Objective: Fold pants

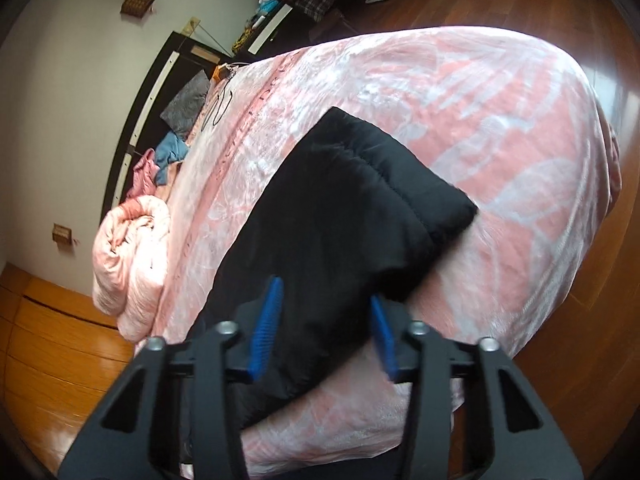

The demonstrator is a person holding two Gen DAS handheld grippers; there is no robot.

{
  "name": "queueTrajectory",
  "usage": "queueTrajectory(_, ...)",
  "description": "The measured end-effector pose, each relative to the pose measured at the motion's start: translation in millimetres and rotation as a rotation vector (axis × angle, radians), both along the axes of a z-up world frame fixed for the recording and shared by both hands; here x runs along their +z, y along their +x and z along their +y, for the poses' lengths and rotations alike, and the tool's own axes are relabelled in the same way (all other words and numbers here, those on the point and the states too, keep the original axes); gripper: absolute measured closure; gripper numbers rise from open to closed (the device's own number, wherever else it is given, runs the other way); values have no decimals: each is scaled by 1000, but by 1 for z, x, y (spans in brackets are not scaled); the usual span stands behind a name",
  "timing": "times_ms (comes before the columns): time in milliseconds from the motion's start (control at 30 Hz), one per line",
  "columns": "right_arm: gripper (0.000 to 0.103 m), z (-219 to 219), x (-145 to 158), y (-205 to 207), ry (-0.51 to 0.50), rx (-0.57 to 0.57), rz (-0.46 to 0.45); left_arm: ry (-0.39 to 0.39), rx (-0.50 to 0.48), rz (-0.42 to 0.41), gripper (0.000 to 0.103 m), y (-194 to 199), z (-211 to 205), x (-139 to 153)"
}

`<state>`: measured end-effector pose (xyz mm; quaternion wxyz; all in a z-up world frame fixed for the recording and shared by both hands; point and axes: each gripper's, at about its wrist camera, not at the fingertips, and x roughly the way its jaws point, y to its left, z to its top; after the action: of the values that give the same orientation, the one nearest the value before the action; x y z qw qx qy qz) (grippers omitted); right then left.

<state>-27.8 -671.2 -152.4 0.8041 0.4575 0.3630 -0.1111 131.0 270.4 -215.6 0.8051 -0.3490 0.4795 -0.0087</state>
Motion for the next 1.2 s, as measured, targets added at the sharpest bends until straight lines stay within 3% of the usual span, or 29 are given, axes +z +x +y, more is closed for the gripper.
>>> queueTrajectory(33,93,1,4,3,-10,8,-5,6,1,0,70,-1,-1,0)
queueTrajectory(133,96,6,30,14,-90,58,-40,22,8,-4,70,-1,-2,0)
queueTrajectory(233,97,8,51,10,-130,64,-159,55,26,-20,70,-3,-7,0)
queueTrajectory(267,97,4,41,8,-122,44,-131,66,32,-24,70,-4,-8,0)
queueTrajectory(333,97,-8,-5,7,-47,13,14,73,53,-35,70,-6,-9,-2)
queueTrajectory(400,96,-14,-30,-2,-17,-2,50,91,69,-43,71,-8,-11,0)
queueTrajectory(533,94,-18,-37,-11,26,-22,1,117,68,-44,71,-10,-11,1)
queueTrajectory(600,97,-17,-30,-4,2,-11,11,123,84,-46,71,-10,-10,3)
queueTrajectory(700,98,-8,-5,6,-32,2,-53,128,117,-46,71,-12,-11,0)
queueTrajectory(767,98,-7,-5,9,-52,3,-14,121,138,-45,71,-14,-12,-3)
queueTrajectory(867,98,-19,-32,-1,22,-17,42,126,146,-45,71,-15,-13,-3)
queueTrajectory(967,87,-23,-40,-10,93,-20,-4,136,133,-37,71,-15,-13,-2)
queueTrajectory(1033,57,-32,-34,-26,141,-67,-94,145,117,-32,71,-13,-14,1)
queueTrajectory(1100,56,-40,-22,-44,109,-127,-133,148,105,-31,71,-12,-14,3)
queueTrajectory(1200,64,-51,-19,-64,130,-170,-168,138,96,-34,69,-13,-13,3)
